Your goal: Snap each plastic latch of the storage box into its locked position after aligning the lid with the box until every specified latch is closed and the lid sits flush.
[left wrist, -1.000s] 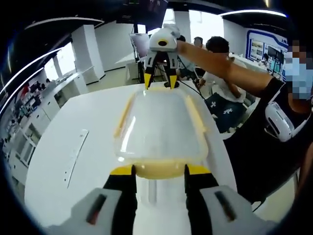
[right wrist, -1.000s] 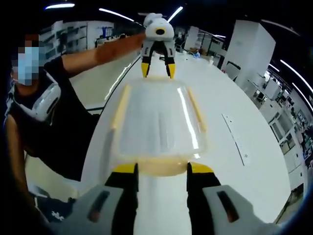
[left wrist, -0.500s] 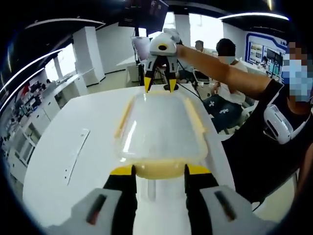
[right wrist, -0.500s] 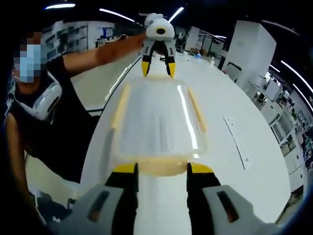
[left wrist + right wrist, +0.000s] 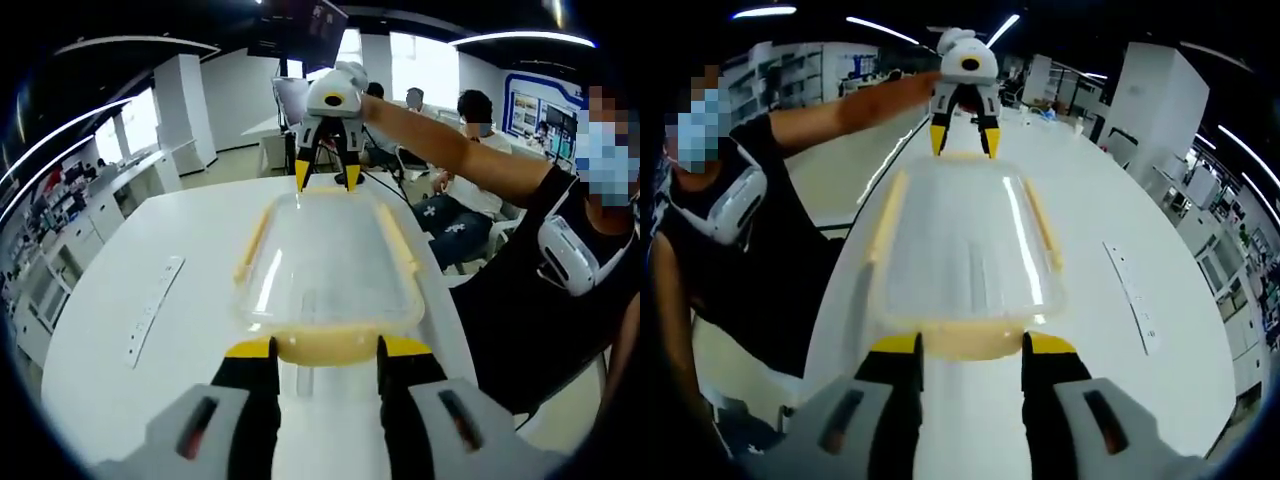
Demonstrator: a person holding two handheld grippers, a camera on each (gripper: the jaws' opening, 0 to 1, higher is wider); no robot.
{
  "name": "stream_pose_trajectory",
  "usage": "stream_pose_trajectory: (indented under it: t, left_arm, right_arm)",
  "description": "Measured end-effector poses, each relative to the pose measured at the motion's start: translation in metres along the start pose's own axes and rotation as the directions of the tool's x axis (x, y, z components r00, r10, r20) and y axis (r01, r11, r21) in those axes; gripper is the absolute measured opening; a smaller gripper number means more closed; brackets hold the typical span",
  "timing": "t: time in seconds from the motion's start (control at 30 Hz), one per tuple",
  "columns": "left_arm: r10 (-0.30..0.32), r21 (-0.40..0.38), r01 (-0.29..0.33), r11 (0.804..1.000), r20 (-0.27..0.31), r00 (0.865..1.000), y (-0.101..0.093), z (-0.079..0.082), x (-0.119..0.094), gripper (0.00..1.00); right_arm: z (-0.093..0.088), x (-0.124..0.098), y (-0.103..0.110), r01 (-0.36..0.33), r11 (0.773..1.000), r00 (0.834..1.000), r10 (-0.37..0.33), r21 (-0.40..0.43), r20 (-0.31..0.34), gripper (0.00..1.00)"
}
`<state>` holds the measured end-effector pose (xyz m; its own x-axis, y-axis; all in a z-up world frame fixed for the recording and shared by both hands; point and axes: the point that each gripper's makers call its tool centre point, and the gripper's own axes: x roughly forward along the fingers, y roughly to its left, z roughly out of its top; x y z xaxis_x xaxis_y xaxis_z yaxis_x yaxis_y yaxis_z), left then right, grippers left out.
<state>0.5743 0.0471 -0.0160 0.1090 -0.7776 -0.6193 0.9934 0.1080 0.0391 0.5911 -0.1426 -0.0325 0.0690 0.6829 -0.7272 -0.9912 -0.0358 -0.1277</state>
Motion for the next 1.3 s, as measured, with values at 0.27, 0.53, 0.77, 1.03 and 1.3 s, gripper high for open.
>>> stream_pose_trajectory:
  t: [0.27,0.53,0.77,1.03,1.3]
  left_arm:
    - [-0.004,-0.012,0.005,1.0,0.01,1.0,0.0,-0.011,0.002,0.36]
    - [-0.008,-0.022,0.008,1.0,0.03,1.0,-0.003,-0.016,0.002,0.36]
    - [-0.016,-0.034,0.017,0.999,0.043,0.999,-0.007,-0.023,-0.003,0.36]
    - [-0.026,-0.041,0.029,0.999,0.063,0.998,-0.008,-0.039,0.003,0.36]
    - [-0.028,-0.043,0.032,0.999,0.081,0.996,-0.005,-0.045,0.001,0.36]
  right_arm:
    - [0.0,0.005,0.0,-0.005,1.0,1.0,0.005,-0.001,0.002,0.35]
    - [-0.005,0.018,0.007,-0.015,1.0,1.0,0.015,0.007,-0.001,0.35]
    - [0.0,0.021,0.009,-0.016,1.0,1.0,0.015,0.008,0.016,0.35]
    - [-0.005,0.036,0.011,-0.023,0.999,1.0,0.023,0.024,0.013,0.35]
    - [-0.005,0.043,0.011,-0.025,0.999,1.0,0.025,0.032,0.003,0.35]
